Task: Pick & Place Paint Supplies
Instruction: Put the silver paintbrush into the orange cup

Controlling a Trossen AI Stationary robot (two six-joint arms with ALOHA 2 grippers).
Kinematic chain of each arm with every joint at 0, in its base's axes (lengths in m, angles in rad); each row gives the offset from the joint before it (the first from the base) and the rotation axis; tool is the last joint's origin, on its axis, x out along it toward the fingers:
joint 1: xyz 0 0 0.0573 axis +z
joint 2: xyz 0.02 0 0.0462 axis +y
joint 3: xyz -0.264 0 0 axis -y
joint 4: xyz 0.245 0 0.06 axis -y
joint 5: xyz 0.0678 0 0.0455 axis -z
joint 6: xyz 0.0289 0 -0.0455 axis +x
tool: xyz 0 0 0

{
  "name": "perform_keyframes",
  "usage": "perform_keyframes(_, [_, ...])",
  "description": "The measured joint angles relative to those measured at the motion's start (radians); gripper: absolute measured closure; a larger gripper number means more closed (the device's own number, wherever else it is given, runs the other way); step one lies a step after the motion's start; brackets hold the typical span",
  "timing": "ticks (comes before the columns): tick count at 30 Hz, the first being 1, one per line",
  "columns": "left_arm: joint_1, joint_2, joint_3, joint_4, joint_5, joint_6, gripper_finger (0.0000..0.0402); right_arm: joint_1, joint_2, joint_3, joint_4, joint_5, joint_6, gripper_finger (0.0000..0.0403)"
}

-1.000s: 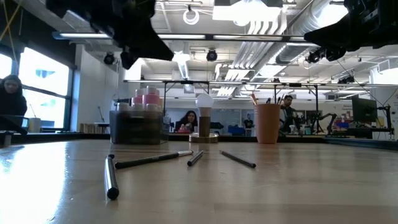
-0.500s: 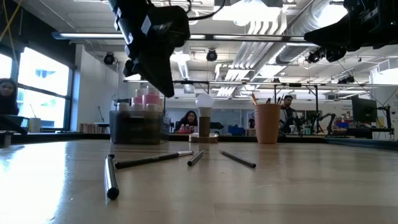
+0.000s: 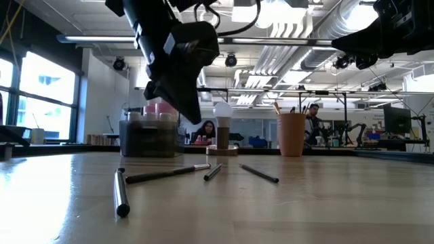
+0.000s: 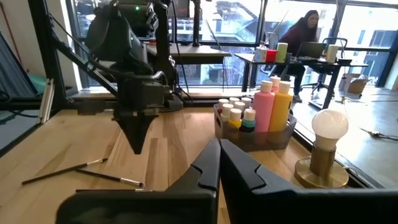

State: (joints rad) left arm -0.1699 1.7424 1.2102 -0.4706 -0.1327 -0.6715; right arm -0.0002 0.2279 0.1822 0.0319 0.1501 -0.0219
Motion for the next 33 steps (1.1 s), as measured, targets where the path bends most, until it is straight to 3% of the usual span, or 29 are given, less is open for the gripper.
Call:
perform_keyframes(7, [0.0,0.025,-0.003,0.013,-0.058,0.048,0.0378,0.0,0.0,0.0,0.001,0.008,0.0,0.0401])
perform_keyframes(18, [0.004,0.14,0.001,0.075,-0.061,0.039,0.0268,0.0,0.003,0.0,-0.006,0.008,0.0,0.0401])
perform_keyframes(33, [0.007,0.161,0.003,0.116,-0.096,-0.014,0.0263,0.0,0.009,0.0,-0.02,0.017,-0.004,0.04])
